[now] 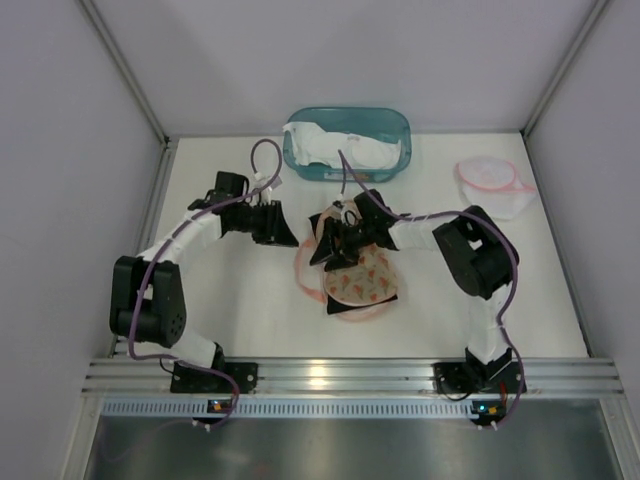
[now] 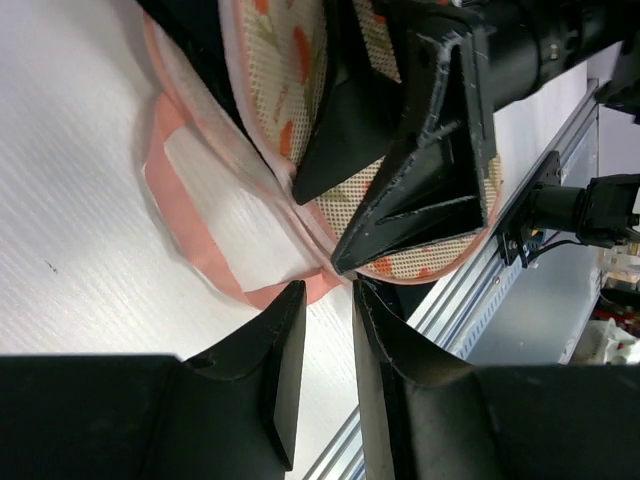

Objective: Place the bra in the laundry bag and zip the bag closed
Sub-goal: Close the laundry bag at the center of the board, then move the laundry bag to the center of the board.

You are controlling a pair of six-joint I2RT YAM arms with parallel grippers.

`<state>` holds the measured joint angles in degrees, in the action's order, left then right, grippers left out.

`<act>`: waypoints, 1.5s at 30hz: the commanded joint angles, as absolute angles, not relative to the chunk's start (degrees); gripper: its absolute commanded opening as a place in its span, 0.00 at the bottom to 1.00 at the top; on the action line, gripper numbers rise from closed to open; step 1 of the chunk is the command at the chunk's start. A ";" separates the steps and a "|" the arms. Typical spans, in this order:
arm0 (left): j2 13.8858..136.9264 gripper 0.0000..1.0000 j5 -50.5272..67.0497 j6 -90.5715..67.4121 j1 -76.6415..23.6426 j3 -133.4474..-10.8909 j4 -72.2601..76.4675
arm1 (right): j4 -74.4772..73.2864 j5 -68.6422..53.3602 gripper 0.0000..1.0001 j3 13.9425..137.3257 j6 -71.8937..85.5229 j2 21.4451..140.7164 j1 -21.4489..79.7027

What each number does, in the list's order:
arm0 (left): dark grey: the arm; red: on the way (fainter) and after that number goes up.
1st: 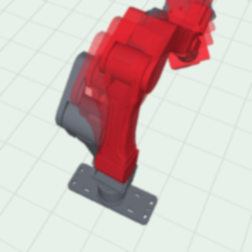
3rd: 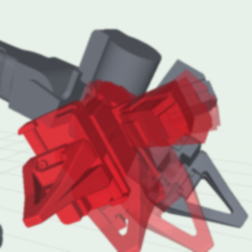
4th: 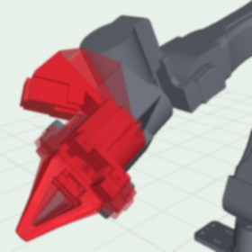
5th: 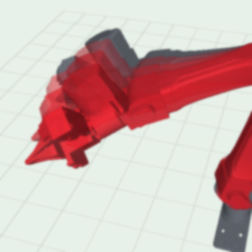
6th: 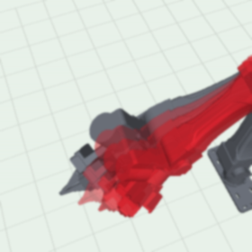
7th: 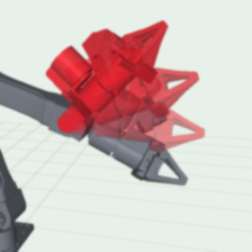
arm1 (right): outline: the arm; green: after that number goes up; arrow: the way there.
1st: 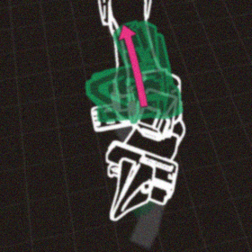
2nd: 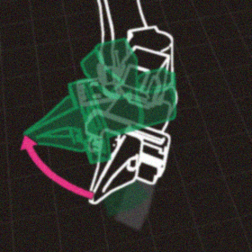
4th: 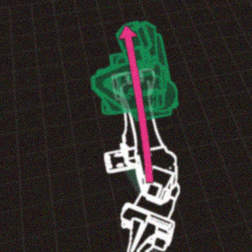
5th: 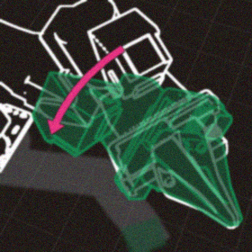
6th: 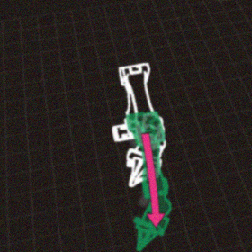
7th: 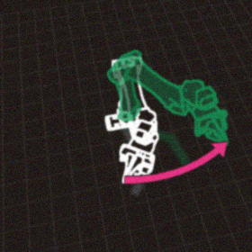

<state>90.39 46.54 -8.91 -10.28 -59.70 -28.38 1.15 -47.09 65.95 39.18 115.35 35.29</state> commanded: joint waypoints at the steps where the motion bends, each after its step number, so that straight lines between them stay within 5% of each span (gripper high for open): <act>1: 87.19 0.31 46.76 -8.79 -10.20 -58.10 -26.72 | 23.08 -48.69 0.73 62.84 55.43 109.79 34.28; 5: 87.45 0.31 45.44 -9.49 -10.20 -57.57 -26.63 | 18.57 -51.93 0.70 69.59 50.07 107.23 31.30; 11: 89.91 0.30 42.02 -10.28 -10.28 -58.80 -26.63 | -11.57 -51.51 0.58 72.69 24.32 100.20 22.88; 18: 96.59 0.27 40.78 -12.22 -10.81 -60.91 -26.63 | -27.86 -31.24 0.11 63.75 8.18 93.26 8.80; 21: 98.96 0.27 41.13 -12.13 -11.25 -63.01 -26.63 | -28.74 -29.36 0.01 60.40 5.89 93.51 6.94; 34: 97.03 0.34 37.96 -12.99 -10.11 -73.91 -26.72 | -29.18 -34.54 0.00 52.39 -3.86 95.98 15.80; 45: 98.62 0.35 41.13 -19.07 -1.76 -77.43 -26.63 | -16.18 -43.59 0.00 52.38 4.39 95.44 30.57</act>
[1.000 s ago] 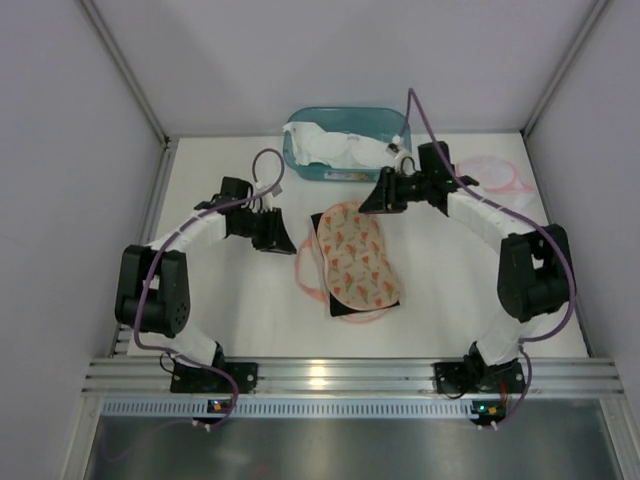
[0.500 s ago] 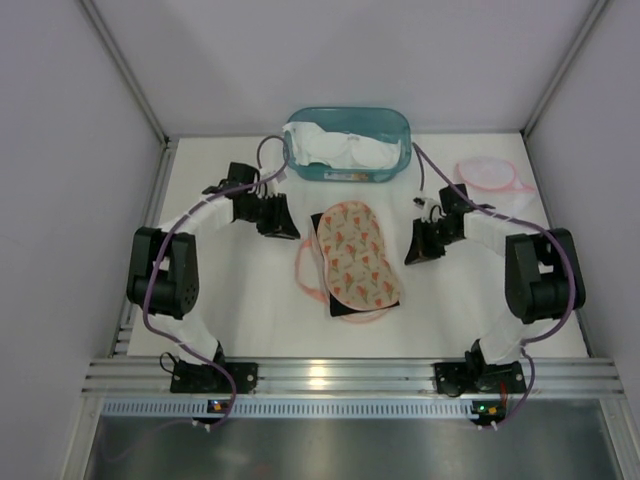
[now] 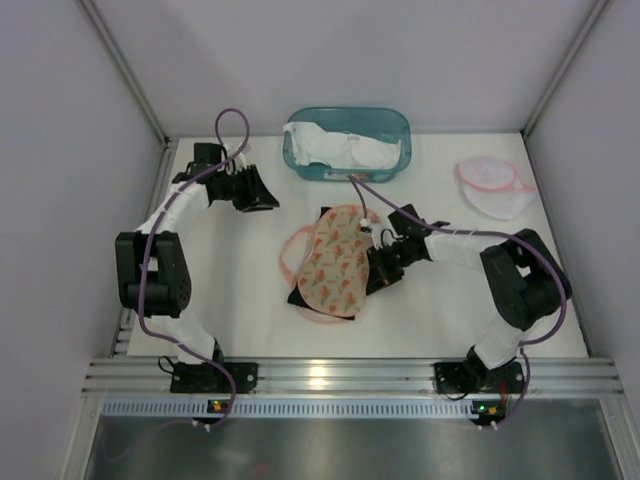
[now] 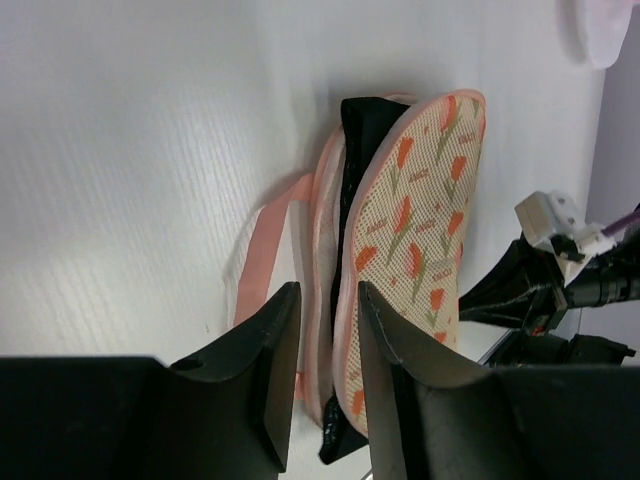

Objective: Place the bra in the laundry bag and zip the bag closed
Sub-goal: Move the laundry bag to the center of the board, then zip the zipper on the laundry bag.

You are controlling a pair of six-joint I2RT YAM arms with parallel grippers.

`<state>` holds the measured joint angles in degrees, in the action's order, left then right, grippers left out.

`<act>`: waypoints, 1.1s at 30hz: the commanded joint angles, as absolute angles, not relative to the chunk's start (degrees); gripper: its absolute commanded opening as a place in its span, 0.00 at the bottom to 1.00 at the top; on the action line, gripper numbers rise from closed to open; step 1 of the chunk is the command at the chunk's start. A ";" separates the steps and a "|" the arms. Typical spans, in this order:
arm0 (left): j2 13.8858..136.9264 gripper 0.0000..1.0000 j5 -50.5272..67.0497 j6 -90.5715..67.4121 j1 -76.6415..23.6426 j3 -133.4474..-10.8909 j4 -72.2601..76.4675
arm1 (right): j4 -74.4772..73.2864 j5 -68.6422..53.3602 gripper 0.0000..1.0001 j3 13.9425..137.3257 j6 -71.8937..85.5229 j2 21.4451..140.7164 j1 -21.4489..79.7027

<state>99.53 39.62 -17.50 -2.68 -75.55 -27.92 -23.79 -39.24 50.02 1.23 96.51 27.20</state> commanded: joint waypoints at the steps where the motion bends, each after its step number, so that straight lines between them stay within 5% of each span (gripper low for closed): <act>1: 98.44 0.35 41.13 -19.33 -1.32 -77.34 -26.63 | -15.04 -43.59 0.00 53.25 6.48 95.97 32.76; 8: 97.91 0.37 41.66 -18.72 1.76 -76.02 -26.72 | -8.08 -45.08 0.08 66.15 14.06 100.27 41.21; 15: 95.19 0.45 43.68 -12.84 1.93 -74.98 -26.72 | -21.60 -40.62 0.09 75.94 3.46 99.85 40.43; 25: 80.78 0.52 42.64 13.24 0.35 -64.88 -27.68 | -26.37 -35.68 0.05 78.74 -5.45 107.74 37.18; 33: 68.23 0.51 27.18 42.06 -20.37 -54.59 -36.73 | -25.40 -36.56 0.02 89.47 -3.70 121.45 36.91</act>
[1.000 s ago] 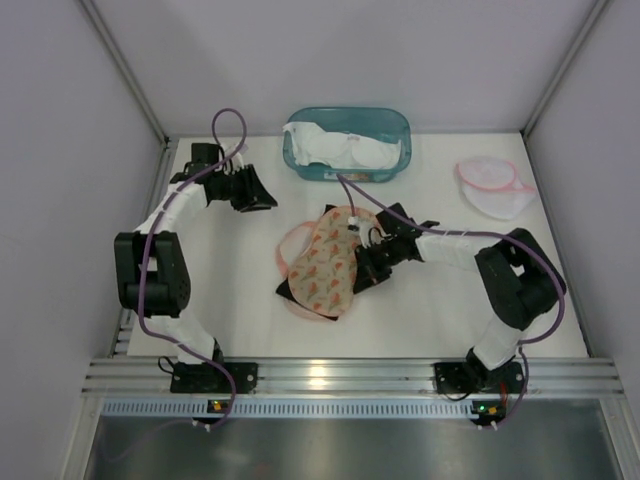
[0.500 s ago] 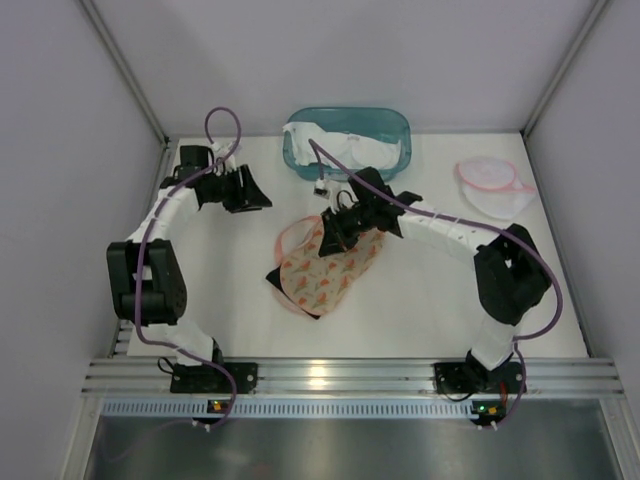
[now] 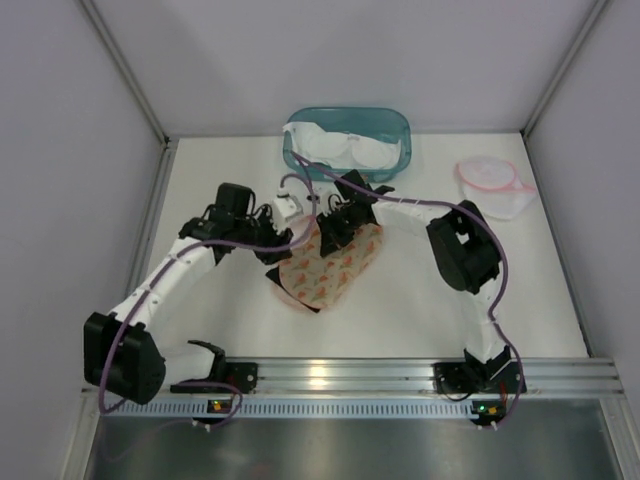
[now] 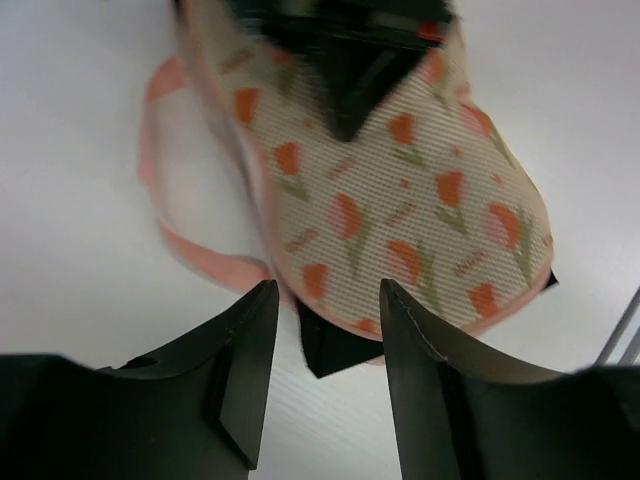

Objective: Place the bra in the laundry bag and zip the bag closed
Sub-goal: Zip the zipper on the laundry bag.

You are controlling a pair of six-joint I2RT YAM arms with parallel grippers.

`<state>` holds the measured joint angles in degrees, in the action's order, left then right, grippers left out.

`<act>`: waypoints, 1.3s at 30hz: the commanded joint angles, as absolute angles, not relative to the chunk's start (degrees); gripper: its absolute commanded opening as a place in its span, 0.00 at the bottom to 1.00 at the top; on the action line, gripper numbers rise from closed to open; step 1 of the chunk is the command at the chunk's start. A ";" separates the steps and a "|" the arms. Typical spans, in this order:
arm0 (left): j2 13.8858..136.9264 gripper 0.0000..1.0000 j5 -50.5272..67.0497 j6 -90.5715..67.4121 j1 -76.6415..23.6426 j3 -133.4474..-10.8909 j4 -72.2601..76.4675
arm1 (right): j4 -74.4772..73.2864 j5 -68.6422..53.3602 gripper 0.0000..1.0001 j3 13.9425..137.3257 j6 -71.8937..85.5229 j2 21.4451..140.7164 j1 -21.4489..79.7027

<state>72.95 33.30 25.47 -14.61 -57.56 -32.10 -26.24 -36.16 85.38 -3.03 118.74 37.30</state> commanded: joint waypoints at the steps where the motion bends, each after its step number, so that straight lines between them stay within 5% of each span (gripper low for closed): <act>1: 67.25 0.50 26.55 44.19 -22.30 -53.62 -37.26 | -25.23 -36.74 0.03 89.91 -3.26 122.60 36.91; 6: 62.50 0.49 26.90 61.04 -32.15 -50.81 -43.23 | -24.70 -38.84 0.02 90.44 -0.71 128.40 36.83; 11: 64.77 0.48 14.87 70.12 -50.51 -51.06 -44.56 | -26.54 -39.90 0.01 91.32 -0.35 132.18 36.74; 21: 83.38 0.53 -4.29 72.69 -75.03 -61.42 -52.02 | -27.42 -40.60 0.01 92.28 3.34 134.38 35.68; 29: 107.63 0.55 -12.99 59.79 -79.80 -80.13 -69.41 | -29.62 -40.69 0.01 92.73 2.11 134.82 35.51; 39: 117.07 0.56 -20.65 56.51 -79.98 -82.00 -72.77 | -30.32 -40.78 0.01 93.60 1.58 134.82 35.51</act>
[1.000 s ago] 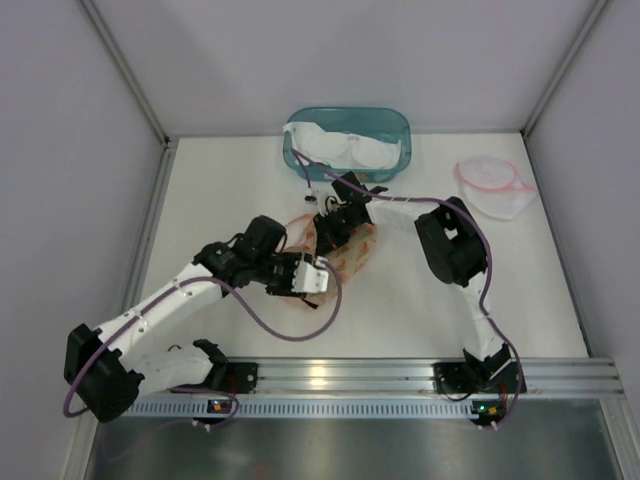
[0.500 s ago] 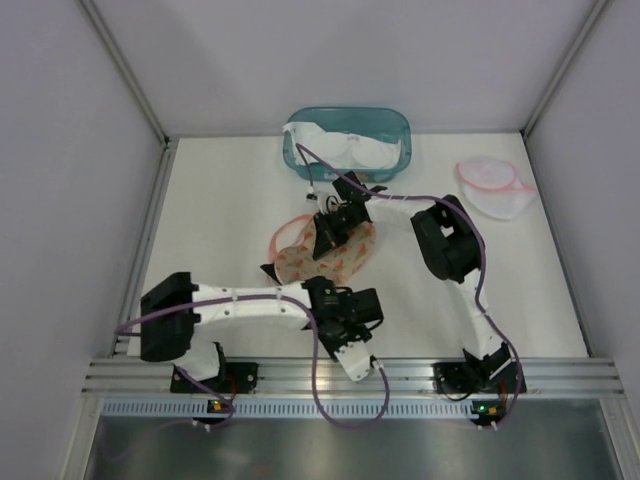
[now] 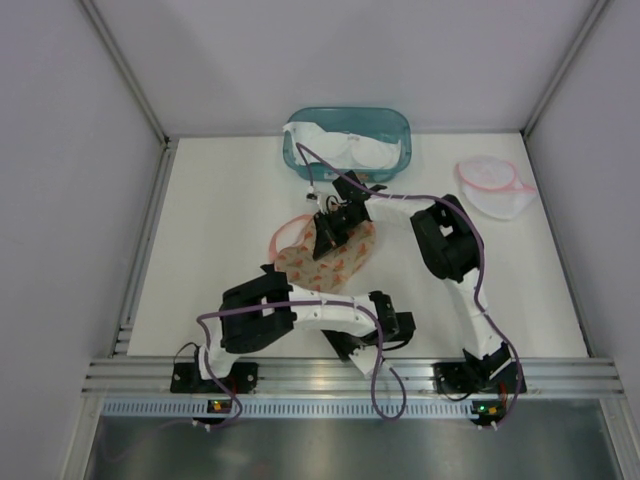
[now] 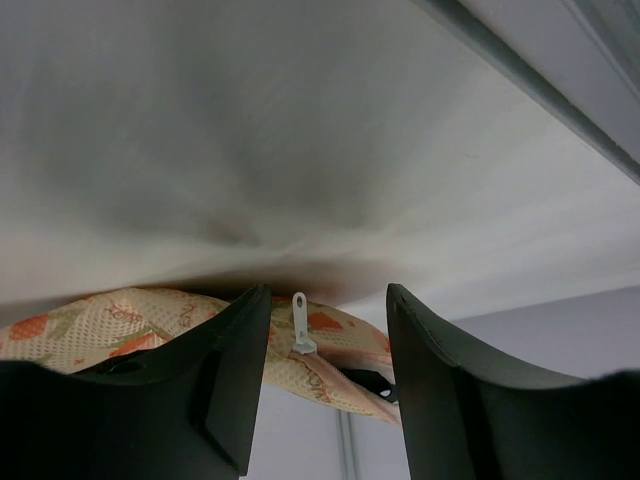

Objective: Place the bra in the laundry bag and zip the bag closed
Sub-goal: Zip the zipper on the laundry bag.

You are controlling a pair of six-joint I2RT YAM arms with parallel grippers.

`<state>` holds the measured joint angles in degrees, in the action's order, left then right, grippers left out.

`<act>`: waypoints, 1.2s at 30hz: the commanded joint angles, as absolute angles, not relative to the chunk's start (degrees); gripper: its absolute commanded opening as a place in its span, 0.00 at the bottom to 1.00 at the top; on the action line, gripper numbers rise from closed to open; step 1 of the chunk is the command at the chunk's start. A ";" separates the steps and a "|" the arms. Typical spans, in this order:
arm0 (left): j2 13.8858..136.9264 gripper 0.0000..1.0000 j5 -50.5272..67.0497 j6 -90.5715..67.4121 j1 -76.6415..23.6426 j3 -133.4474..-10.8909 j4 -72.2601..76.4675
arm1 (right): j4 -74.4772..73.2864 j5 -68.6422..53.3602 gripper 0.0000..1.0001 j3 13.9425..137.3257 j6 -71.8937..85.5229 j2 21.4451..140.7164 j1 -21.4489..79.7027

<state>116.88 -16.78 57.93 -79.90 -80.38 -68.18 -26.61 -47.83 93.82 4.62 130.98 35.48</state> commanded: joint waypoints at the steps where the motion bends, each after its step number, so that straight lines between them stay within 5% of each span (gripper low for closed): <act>1: 117.59 0.56 -21.00 56.77 -79.98 -82.18 -73.03 | -30.50 -40.78 0.01 93.69 1.41 134.82 35.42; 19: 122.69 0.53 -23.47 62.49 -76.55 -83.32 -68.47 | -32.25 -40.52 0.00 93.51 0.61 134.30 35.16; 30: 120.24 0.00 -19.52 63.99 -77.43 -81.65 -68.64 | -33.31 -39.99 0.00 94.57 -2.20 134.56 35.16; 36: 119.35 0.00 -17.40 63.37 -80.15 -81.56 -68.73 | -33.84 -39.90 0.00 95.97 -2.37 134.74 35.16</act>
<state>122.28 -19.53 62.98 -78.46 -81.95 -68.64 -30.11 -47.29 95.22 1.10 131.09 35.44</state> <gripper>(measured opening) 0.016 0.006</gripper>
